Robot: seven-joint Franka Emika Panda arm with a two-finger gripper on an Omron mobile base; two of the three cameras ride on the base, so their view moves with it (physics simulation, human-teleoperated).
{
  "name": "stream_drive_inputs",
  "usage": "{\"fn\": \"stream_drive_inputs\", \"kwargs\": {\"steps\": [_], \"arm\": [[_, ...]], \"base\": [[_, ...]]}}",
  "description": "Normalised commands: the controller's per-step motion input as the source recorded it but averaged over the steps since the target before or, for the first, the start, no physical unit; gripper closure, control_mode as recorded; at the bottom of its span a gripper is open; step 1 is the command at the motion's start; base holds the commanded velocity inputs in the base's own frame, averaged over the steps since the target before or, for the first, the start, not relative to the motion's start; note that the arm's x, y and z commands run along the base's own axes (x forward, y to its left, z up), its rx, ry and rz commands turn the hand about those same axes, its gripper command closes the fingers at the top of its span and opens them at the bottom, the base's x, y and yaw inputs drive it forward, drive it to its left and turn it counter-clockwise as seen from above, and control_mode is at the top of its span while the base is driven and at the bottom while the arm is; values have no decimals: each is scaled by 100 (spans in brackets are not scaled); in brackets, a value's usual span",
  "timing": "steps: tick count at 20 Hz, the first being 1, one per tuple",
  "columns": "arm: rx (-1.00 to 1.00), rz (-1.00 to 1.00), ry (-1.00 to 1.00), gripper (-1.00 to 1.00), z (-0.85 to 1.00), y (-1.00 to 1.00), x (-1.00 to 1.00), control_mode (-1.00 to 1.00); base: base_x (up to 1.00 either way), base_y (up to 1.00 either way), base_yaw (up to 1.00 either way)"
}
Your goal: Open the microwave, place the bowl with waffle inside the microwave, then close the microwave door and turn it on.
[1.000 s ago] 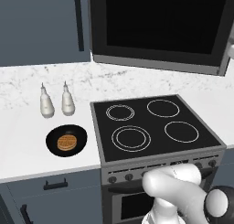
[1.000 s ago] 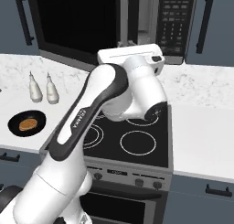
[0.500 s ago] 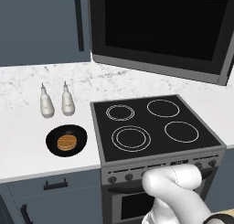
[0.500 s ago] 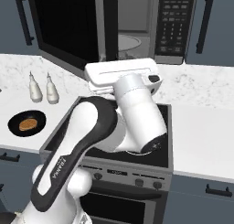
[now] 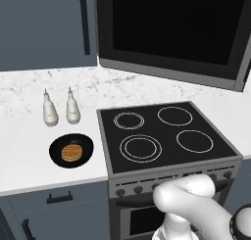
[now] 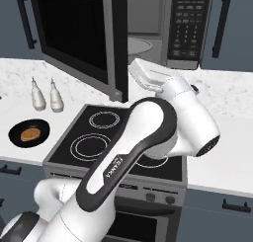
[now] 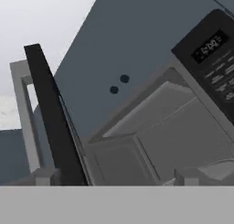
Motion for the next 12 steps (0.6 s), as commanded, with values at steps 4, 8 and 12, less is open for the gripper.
{"fn": "stream_drive_inputs", "kwargs": {"steps": [4, 8, 12], "arm": [[24, 46, 51, -100, -18, -10, 75, -100], [19, 41, 40, -100, -37, -6, 86, -100], [15, 37, 34, -100, -34, 2, 100, -100]], "base": [[0, 0, 0], [0, 0, 0], [0, 0, 0]]}}
